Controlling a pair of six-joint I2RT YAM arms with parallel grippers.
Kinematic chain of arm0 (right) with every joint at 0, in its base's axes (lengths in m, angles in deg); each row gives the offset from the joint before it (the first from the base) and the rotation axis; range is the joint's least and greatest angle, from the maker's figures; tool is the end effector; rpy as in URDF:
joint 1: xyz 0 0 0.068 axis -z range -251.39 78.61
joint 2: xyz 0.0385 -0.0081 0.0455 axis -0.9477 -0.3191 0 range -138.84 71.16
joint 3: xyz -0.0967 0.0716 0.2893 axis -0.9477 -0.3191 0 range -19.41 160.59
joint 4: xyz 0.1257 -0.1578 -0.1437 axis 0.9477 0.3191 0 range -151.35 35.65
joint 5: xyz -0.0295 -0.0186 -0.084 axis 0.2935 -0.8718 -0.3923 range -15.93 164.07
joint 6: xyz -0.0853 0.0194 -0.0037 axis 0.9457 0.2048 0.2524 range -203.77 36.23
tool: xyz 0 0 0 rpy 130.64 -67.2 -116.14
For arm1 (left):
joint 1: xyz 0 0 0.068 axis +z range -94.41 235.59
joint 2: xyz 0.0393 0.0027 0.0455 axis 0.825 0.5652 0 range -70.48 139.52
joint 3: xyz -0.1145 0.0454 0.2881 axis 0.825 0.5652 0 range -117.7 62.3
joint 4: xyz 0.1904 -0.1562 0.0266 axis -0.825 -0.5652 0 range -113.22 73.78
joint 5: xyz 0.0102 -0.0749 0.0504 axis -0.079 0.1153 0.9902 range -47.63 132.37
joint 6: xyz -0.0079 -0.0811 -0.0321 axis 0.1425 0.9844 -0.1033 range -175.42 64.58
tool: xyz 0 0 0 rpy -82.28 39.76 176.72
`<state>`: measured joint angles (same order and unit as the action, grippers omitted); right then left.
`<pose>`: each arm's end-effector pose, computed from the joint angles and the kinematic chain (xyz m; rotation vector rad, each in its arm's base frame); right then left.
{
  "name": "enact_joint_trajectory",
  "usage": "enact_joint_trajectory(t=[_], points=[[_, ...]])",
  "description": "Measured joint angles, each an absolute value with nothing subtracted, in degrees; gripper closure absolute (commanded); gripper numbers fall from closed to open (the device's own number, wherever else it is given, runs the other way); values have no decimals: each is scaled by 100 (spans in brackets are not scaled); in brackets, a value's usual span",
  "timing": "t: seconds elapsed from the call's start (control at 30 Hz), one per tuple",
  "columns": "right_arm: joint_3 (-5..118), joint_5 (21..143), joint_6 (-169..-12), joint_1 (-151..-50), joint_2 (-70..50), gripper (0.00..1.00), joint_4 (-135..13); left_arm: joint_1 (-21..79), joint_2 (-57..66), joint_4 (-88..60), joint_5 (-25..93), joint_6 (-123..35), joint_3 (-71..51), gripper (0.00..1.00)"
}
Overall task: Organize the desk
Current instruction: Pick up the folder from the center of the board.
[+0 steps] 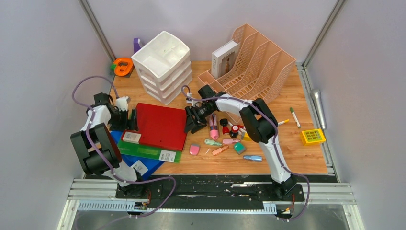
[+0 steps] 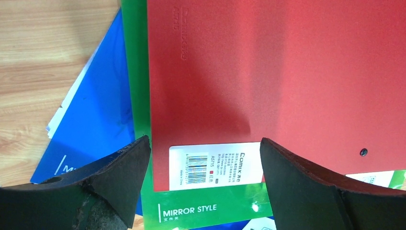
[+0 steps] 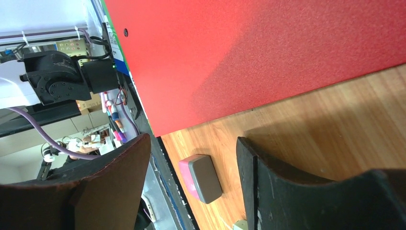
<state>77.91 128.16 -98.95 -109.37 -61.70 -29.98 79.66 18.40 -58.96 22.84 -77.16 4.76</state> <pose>0.3531 0.3554 0.1425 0.8019 -2.5660 -1.4654 0.2682 0.0914 0.2091 0.0101 2.7423 -0.2853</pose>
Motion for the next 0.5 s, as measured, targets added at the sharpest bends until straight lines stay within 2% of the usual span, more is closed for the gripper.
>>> enact_joint_trajectory(t=[0.3, 0.5], points=[[7793, 12919, -10155, -10963, -6188, 33, -3074, 7966, 1477, -5900, 1991, -7764, 762, 12], [7874, 13220, -10431, -10961, -6373, 37, -3247, 7966, 1053, -6057, 1298, -8068, 784, 14]])
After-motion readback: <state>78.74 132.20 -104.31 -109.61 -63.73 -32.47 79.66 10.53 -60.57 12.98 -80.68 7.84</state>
